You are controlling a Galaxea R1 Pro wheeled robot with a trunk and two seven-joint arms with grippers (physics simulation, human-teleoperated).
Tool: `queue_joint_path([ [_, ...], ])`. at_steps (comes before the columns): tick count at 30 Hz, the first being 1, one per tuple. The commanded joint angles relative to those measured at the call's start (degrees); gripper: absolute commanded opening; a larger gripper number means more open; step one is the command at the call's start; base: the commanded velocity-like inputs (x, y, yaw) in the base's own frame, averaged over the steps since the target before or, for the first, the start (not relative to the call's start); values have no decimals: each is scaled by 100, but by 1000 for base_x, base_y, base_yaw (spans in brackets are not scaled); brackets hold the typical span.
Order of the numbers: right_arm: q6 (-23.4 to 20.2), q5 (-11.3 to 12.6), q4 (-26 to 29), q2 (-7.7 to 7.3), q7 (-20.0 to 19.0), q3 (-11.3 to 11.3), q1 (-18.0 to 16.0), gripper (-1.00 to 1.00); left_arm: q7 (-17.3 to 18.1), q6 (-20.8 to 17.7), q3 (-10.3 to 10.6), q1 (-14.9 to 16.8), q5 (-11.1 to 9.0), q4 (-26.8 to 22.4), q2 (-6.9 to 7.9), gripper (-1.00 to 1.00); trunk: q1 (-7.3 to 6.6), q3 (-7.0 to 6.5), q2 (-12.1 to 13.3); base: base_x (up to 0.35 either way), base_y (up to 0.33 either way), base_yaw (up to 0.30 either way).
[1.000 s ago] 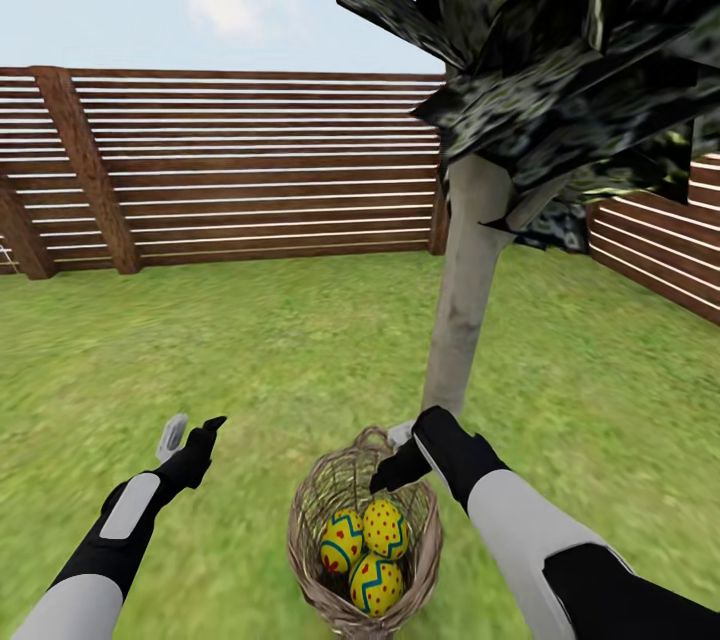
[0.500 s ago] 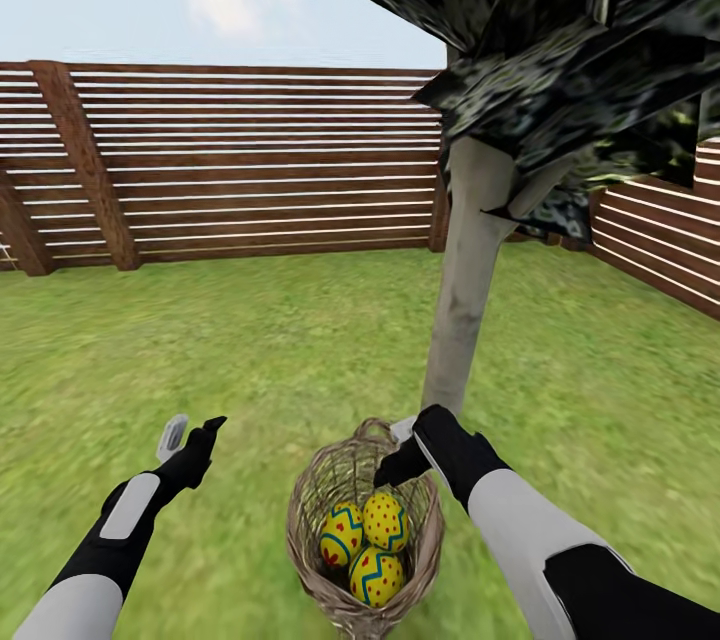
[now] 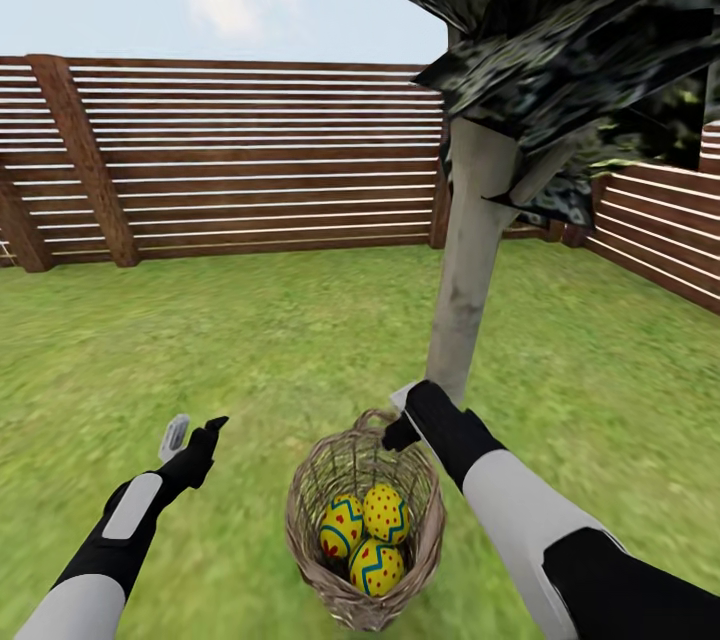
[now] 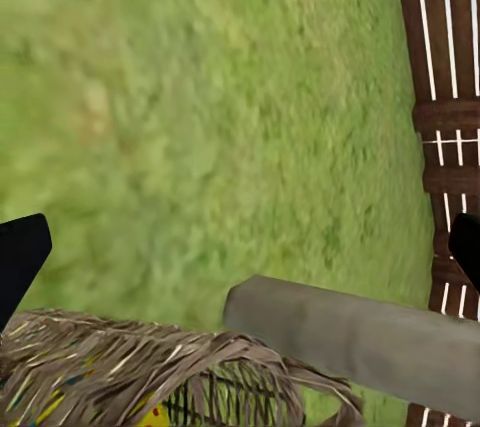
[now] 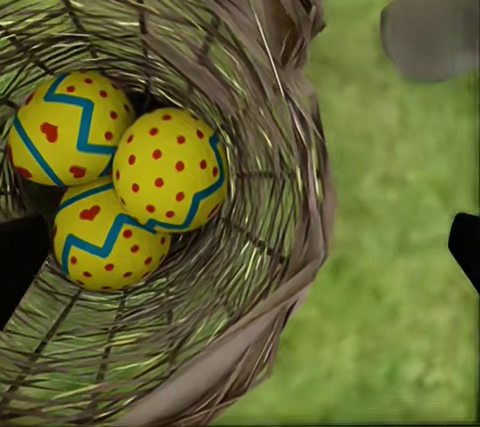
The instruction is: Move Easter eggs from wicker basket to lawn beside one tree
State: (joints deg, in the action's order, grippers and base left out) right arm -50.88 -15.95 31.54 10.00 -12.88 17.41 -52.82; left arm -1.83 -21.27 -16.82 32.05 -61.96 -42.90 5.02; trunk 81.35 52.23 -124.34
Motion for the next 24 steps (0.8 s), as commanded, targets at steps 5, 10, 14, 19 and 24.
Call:
queue_joint_path([
  [5,-18,-65,-241,0,-204,30,-1,100,-19,-36,-6,3,-48,2,-29,100,109,96,-204,0,0,0],
  [10,-8,-93,-232,0,-885,265,0,100,-19,-36,-5,3,-44,8,-64,100,219,185,-405,0,0,0],
  [14,-7,-101,-46,0,-1079,656,0,100,-19,-36,-5,3,-44,9,-64,100,307,257,-565,0,0,0],
  [19,-17,-101,30,-3,-1093,734,0,100,-19,-36,-5,3,-44,3,-63,100,417,354,-766,0,0,108],
  [24,-18,-109,-4,-23,-1081,747,0,100,-19,-36,-5,3,-44,9,-62,100,527,460,-966,0,0,241],
])
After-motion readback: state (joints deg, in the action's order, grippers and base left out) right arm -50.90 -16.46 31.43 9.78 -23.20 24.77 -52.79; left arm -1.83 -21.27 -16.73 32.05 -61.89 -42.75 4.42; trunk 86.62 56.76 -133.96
